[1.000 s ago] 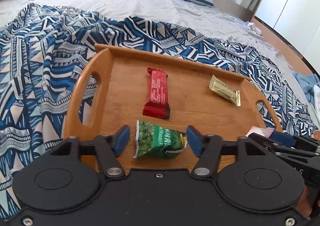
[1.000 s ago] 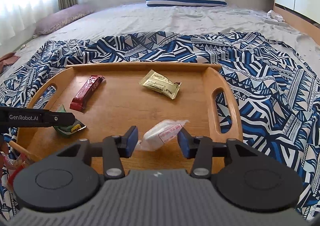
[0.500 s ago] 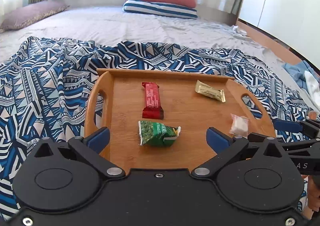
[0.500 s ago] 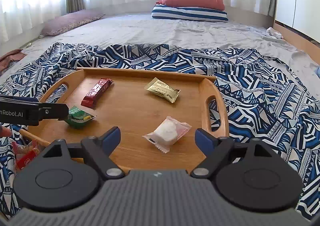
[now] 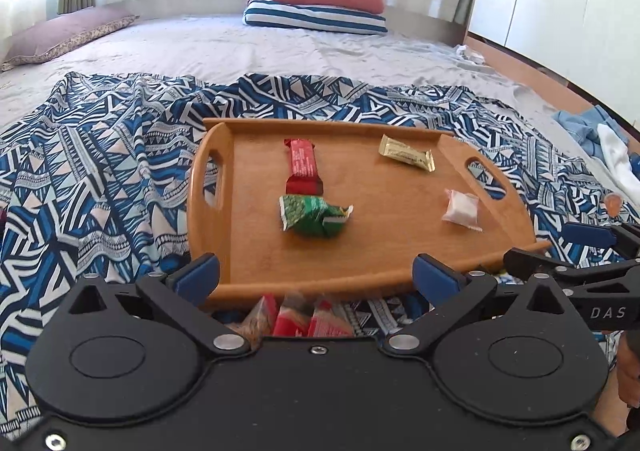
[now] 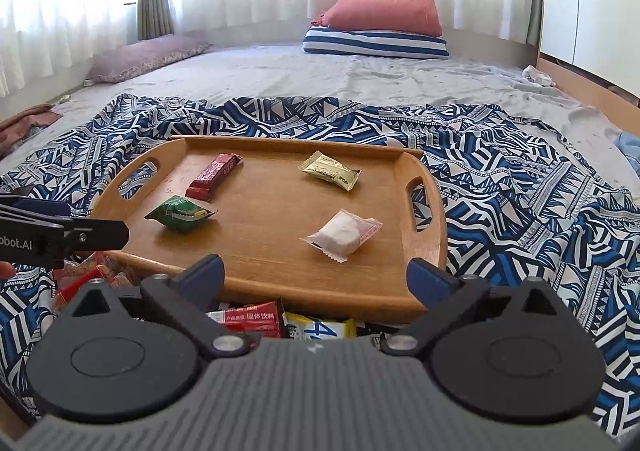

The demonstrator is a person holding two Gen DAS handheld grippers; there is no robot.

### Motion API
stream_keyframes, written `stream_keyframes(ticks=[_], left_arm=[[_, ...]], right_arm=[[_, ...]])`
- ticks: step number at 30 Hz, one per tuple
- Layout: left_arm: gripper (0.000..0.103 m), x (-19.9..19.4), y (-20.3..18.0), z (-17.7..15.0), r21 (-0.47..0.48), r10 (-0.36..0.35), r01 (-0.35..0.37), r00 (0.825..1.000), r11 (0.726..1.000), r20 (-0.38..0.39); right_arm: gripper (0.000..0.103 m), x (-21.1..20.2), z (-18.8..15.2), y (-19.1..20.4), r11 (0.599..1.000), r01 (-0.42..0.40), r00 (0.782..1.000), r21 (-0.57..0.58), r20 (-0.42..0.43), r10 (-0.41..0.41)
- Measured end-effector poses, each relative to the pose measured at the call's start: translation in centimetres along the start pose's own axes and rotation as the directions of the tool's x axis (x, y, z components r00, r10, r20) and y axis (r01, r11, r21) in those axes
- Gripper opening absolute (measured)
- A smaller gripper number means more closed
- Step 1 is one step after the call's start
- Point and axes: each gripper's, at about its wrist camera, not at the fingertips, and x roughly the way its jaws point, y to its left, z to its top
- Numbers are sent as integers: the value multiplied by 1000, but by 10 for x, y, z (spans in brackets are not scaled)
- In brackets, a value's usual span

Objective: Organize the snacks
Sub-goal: 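Move both open grippers back down to the snack pile beside the tray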

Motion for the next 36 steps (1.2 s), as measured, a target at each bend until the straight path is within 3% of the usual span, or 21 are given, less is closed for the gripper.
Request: stream_keyframes(ticks=[16, 31, 33, 35, 36], left_arm=[[103, -16, 10, -42, -25, 23, -23, 1000, 999, -14], [102, -28, 4, -68, 19, 79, -79, 997, 997, 2], [90, -30, 1, -71, 27, 85, -85, 996, 996, 0], [70, -32, -3, -73, 36, 91, -91, 996, 995, 6], [53, -34, -5, -73, 44, 91, -91, 996, 995, 9]], right_arm=[[103, -28, -40, -3, 995, 77, 997, 63, -10, -77], [103, -42, -74, 11, 991, 115, 992, 74, -62, -110], [103, -42, -77, 14, 991, 119, 991, 64, -66, -115], [103, -42, -81, 18, 990, 129, 990, 48, -70, -126], [103, -43, -82, 19, 990, 133, 989, 44, -67, -130]])
